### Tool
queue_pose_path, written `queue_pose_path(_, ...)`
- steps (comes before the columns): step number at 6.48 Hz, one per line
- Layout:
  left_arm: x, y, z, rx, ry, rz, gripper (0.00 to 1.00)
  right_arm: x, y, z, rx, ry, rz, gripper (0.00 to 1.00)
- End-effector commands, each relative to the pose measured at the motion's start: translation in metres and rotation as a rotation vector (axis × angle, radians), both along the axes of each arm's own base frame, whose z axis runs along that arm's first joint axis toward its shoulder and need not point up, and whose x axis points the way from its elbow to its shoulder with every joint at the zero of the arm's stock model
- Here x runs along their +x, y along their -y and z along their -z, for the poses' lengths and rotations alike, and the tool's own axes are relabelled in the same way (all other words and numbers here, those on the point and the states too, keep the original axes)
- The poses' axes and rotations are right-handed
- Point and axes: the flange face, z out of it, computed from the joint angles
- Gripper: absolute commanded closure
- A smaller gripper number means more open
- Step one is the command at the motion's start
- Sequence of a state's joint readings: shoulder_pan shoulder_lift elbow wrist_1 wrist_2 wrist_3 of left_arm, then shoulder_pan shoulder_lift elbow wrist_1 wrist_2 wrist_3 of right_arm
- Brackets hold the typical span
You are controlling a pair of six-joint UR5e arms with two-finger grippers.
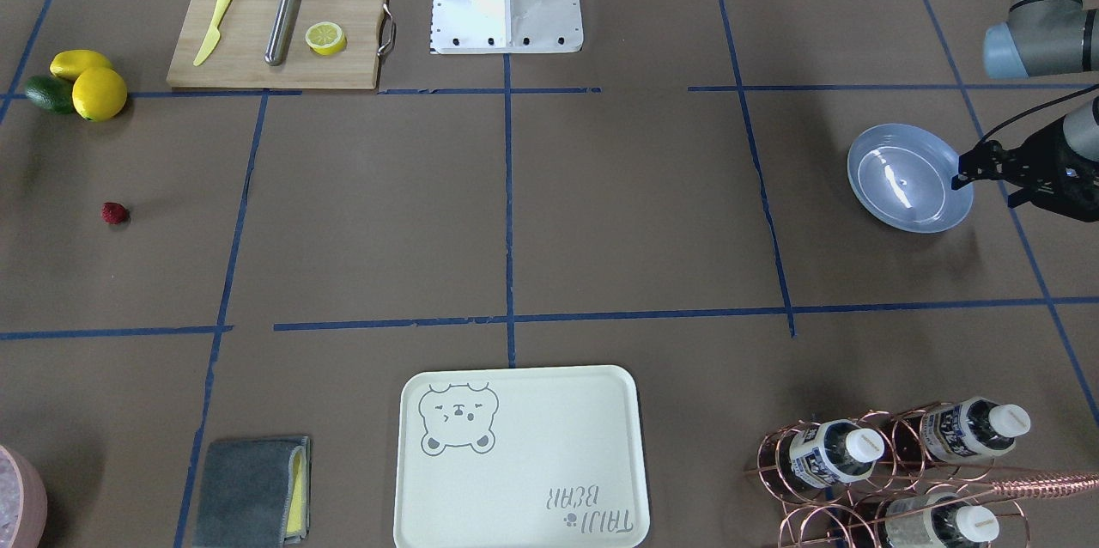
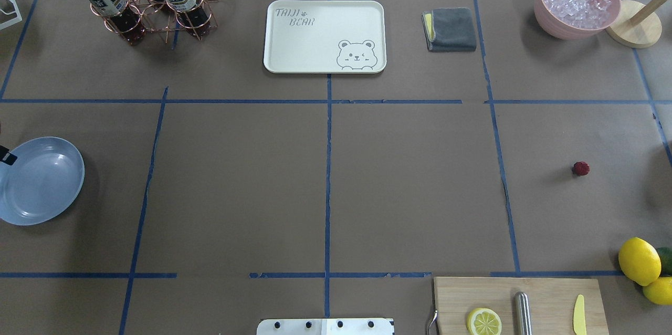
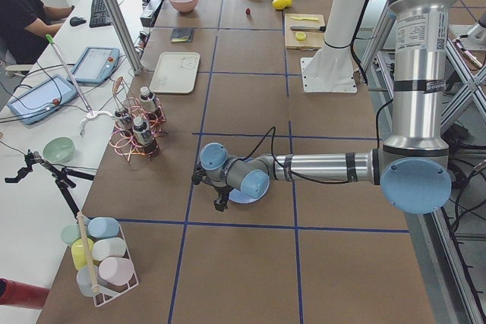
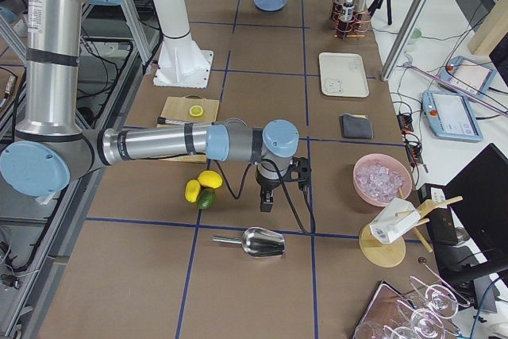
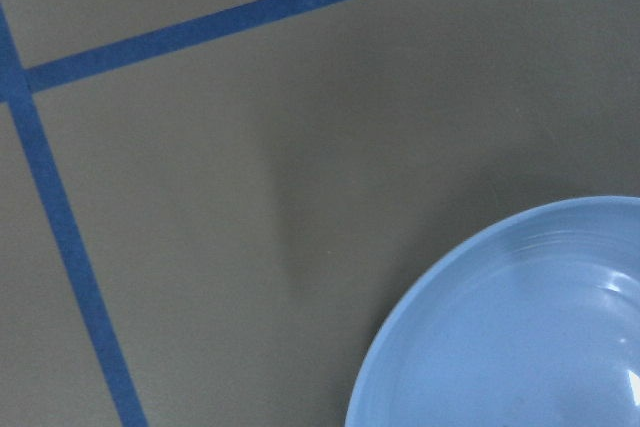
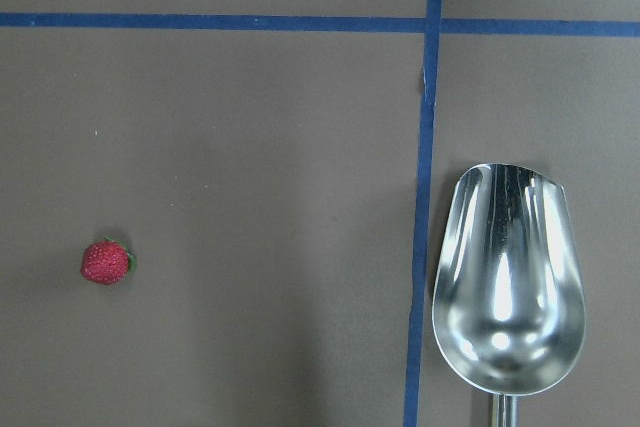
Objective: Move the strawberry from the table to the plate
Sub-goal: 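Reach the left gripper to the rim of the light blue plate and grip it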
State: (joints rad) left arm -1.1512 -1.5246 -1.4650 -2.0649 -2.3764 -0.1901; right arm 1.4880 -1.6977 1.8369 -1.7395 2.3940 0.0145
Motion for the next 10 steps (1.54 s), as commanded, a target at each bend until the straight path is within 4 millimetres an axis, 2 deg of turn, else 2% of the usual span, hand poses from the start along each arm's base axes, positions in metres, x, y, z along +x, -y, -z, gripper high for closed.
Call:
queue_pose_path(1, 0.007, -0.003, -0.005, 0.001, 0.001, -0.014, 0.02, 0.000, 0.000, 0.000, -0.001, 0.002, 0.000, 0.00)
queue_pose_path(5, 0.023, -0.005, -0.012, -0.012, 0.007, -0.045, 0.15, -0.006, 0.002, 0.001, -0.010, 0.084, 0.001, 0.00)
queue_pose_path(6, 0.026, -0.001, -0.013, -0.014, 0.010, -0.048, 0.31, -0.005, 0.000, -0.001, -0.017, 0.082, -0.001, 0.00)
queue_pose_path(7, 0.027, -0.001, -0.014, -0.012, 0.009, -0.051, 0.79, -0.005, 0.000, -0.001, -0.020, 0.080, -0.004, 0.00)
queue_pose_path(8, 0.027, -0.001, -0.013, -0.012, 0.009, -0.049, 1.00, -0.005, 0.001, 0.000, -0.018, 0.077, -0.005, 0.00)
queue_pose_path(9, 0.027, -0.001, -0.010, -0.011, 0.006, -0.048, 1.00, -0.005, 0.002, 0.003, -0.013, 0.078, -0.006, 0.00)
queue_pose_path(10, 0.030, 0.003, 0.011, 0.013, -0.015, -0.042, 1.00, -0.006, 0.004, 0.007, -0.008, 0.080, -0.008, 0.00)
